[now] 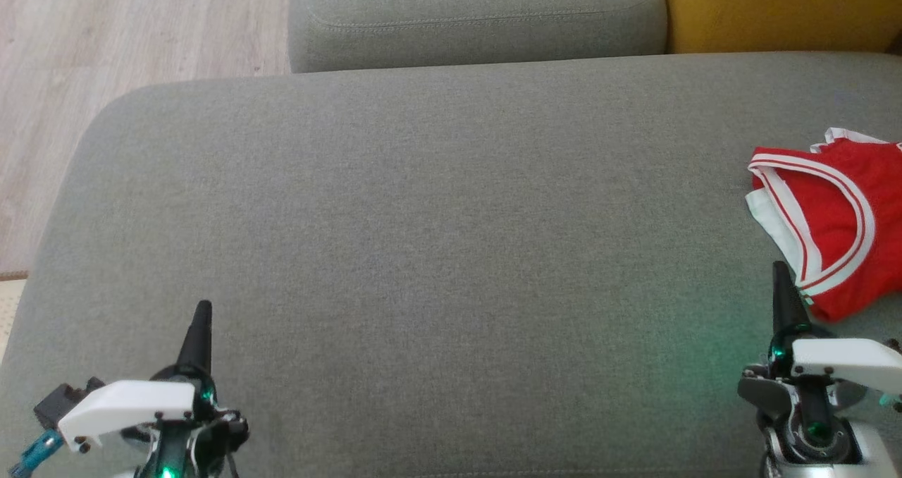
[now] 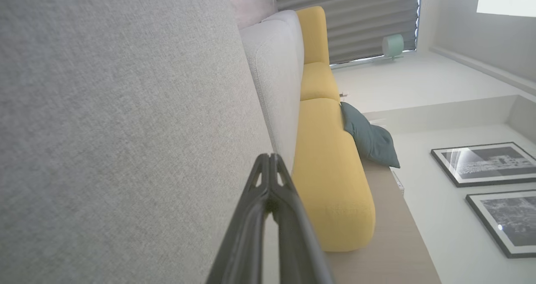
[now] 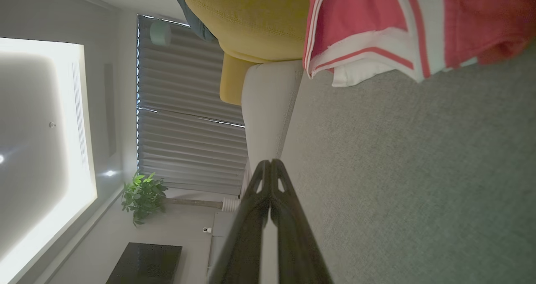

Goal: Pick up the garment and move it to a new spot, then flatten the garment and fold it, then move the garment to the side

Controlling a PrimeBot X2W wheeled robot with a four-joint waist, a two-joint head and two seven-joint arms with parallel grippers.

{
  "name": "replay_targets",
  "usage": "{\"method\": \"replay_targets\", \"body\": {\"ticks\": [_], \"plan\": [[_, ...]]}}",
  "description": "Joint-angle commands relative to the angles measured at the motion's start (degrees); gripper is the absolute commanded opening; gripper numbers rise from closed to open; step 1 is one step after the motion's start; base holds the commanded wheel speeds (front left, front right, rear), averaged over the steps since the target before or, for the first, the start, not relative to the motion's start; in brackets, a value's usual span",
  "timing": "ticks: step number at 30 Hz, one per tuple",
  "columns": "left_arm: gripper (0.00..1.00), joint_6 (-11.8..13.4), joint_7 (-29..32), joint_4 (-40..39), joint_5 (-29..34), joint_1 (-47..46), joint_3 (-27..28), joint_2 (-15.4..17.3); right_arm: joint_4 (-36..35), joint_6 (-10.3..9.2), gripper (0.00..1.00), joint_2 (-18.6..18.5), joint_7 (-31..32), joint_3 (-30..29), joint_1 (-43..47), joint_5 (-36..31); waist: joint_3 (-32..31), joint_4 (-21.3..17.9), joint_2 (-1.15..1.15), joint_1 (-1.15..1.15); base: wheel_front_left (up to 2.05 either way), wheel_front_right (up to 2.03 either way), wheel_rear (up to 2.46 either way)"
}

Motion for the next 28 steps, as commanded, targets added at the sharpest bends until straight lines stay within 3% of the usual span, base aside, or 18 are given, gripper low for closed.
{"method": "replay_targets", "body": {"ticks": [1, 19, 28], "plan": [[0.00, -0.72, 0.43, -2.41, -1.82, -3.51, 2.16, 0.90, -2.85, 0.19, 0.00, -0.20, 0.51, 0.78, -1.39, 1.95, -0.03, 0.03, 0.00, 0.00, 0.00, 0.00, 0.00], [0.00, -2.31, 3.39, -3.86, -13.57, -4.23, 3.53, 1.01, -6.43, 0.22, 0.00, -0.19, 3.47, -0.63, -0.04, 13.96, -0.45, 0.33, 0.00, 0.00, 0.00, 0.00, 0.00], [0.00, -2.36, 3.49, -3.91, -13.98, -4.25, 3.58, 1.01, -6.56, 0.22, 0.00, -0.19, 3.57, -0.68, 0.01, 14.38, -0.46, 0.34, 0.00, 0.00, 0.00, 0.00, 0.00]]}}
